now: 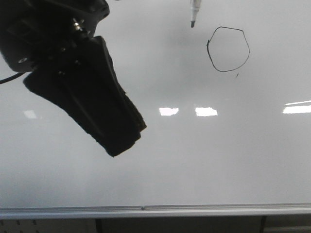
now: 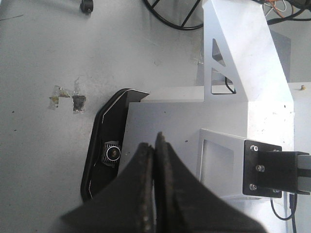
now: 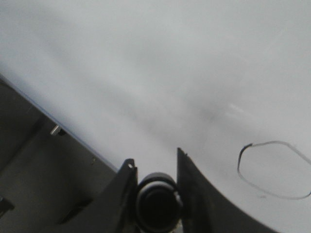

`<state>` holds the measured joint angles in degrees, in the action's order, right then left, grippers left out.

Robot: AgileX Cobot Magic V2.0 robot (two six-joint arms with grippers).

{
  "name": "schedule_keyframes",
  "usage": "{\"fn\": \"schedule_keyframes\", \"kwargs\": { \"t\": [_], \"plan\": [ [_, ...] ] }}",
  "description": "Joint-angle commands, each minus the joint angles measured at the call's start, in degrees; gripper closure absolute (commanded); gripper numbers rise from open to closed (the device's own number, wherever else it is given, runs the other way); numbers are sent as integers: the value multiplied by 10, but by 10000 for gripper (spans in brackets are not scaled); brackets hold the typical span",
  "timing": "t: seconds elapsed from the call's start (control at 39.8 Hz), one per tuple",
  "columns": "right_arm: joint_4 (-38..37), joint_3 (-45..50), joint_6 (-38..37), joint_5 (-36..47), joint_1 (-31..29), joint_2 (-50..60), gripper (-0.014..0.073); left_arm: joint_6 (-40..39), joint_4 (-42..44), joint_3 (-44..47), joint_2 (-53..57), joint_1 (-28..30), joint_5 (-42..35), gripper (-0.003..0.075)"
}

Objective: Write number 0 on whiteboard

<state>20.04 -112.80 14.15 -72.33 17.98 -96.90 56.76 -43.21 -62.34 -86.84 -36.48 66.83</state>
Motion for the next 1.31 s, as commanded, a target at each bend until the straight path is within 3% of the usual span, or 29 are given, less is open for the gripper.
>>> {"fn": "schedule_keyframes", "kwargs": {
  "t": [0.0, 0.1, 0.15, 0.33, 0.38, 0.43, 0.63, 0.81, 0.93, 1.13, 1.28],
  "plan": [
    [56, 69, 41, -43, -3, 80, 661, 0, -42, -18, 24, -4, -5, 734],
    [111, 181, 77, -36, -3, 135, 661, 0, -53, -18, 24, -4, -25, 659],
    [126, 236, 86, -28, -3, 162, 661, 0, -63, -18, 24, -4, -35, 578],
    [160, 402, 111, 23, -3, 235, 661, 0, -105, -18, 24, -4, -43, 179],
    [180, 434, 126, 36, -3, 246, 661, 0, -114, -18, 24, -4, -43, 108],
    [211, 463, 143, 56, -3, 252, 661, 1, -126, -18, 24, -4, -43, 89],
    [352, 514, 235, 95, -3, 253, 661, 23, -170, -18, 24, -4, -12, 112],
    [415, 515, 270, 97, -3, 253, 661, 30, -172, -18, 24, -4, 7, 180],
    [426, 515, 275, 93, -3, 253, 661, 30, -172, -18, 24, -4, 11, 290],
    [426, 515, 280, 86, -3, 253, 661, 30, -172, -18, 24, -4, 11, 531],
    [425, 515, 280, 79, -3, 253, 661, 30, -172, -18, 24, -4, 11, 629]
  ]
}}
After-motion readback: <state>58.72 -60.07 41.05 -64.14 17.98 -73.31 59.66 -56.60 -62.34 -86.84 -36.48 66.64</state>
